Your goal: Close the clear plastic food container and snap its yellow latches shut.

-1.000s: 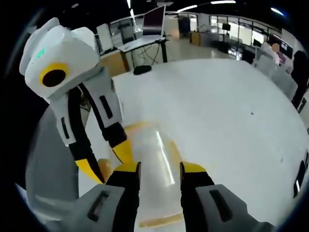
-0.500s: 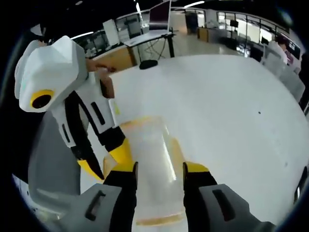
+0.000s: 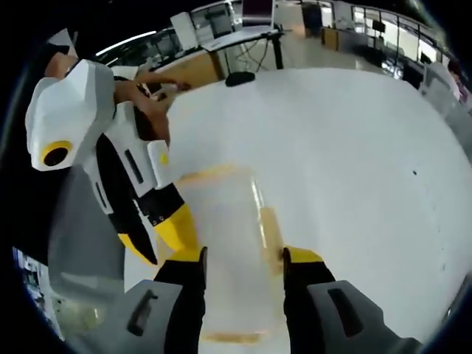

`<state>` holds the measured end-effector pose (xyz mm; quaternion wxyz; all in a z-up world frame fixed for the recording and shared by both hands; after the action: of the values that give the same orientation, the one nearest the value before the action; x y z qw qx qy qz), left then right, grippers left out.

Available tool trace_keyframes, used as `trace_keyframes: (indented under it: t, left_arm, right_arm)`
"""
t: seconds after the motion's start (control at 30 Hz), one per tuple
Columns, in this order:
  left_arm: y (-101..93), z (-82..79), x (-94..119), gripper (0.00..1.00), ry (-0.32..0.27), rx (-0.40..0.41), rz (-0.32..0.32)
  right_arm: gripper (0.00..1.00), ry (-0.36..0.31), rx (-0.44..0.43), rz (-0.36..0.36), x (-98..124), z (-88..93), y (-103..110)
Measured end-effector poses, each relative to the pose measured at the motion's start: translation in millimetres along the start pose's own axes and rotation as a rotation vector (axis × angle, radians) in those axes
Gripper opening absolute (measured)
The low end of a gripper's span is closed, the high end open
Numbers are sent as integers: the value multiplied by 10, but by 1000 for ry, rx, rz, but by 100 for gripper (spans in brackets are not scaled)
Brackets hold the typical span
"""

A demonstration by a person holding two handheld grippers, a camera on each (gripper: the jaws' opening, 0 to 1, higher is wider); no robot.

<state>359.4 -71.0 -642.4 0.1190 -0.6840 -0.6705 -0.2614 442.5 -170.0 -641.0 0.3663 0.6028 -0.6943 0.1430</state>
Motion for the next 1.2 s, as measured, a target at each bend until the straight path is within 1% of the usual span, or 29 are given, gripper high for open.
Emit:
trace_keyframes:
  t: [0.13, 0.17, 0.33, 0.47, 0.57, 0.6, 0.7, 0.93, 1.03, 1.13, 1.17, 1.2]
  left_arm:
    - [7, 16, -4, 27, -18, 7, -3]
    - [2, 22, -7, 27, -25, -1, -1]
    - [-4, 18, -26, 28, -23, -51, 13]
    - [-6, 22, -36, 27, -22, -95, 15]
    - [-2, 20, -43, 26, -25, -91, 15]
    - [-1, 20, -44, 26, -28, -89, 14]
    - [4, 25, -49, 26, -33, -82, 14]
    - [16, 27, -54, 25, -36, -92, 21]
    - [7, 26, -64, 25, -29, -109, 18]
    - [-13, 26, -81, 24, -26, -150, 17]
    - [-10, 27, -79, 24, -24, -147, 16]
    - [-10, 26, -80, 23, -21, -140, 18]
  right_arm:
    - [39, 28, -6, -32, -23, -19, -36]
    - [39, 35, -10, -39, -26, -23, -44]
    - [39, 58, -32, -60, -41, -27, -71]
    - [39, 61, -64, -77, -45, -11, -104]
    - [40, 50, -152, -87, -58, 27, -120]
    - [40, 49, -132, -89, -57, 28, -131]
    - [39, 53, -136, -90, -65, 23, -113]
    - [38, 52, -158, -82, -65, 20, -107]
    - [37, 55, -179, -75, -74, 15, -105]
    - [36, 49, -198, -74, -77, 22, -113]
    - [36, 48, -201, -74, -80, 21, -116]
    - [35, 44, -198, -95, -107, 10, -107]
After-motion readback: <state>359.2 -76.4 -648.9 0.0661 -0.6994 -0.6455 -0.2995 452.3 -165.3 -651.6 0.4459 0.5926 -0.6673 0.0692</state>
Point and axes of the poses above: the point that each gripper's makers call its tool centre point, and the gripper's own axes: x roughly backward along the fingers, y roughly to its left, z roughly out of its underside, the point moved 9 cm from there along x, roughly backward along the fingers, and after that the axes turned 13 degrees about -y, right-handed, at the moved point
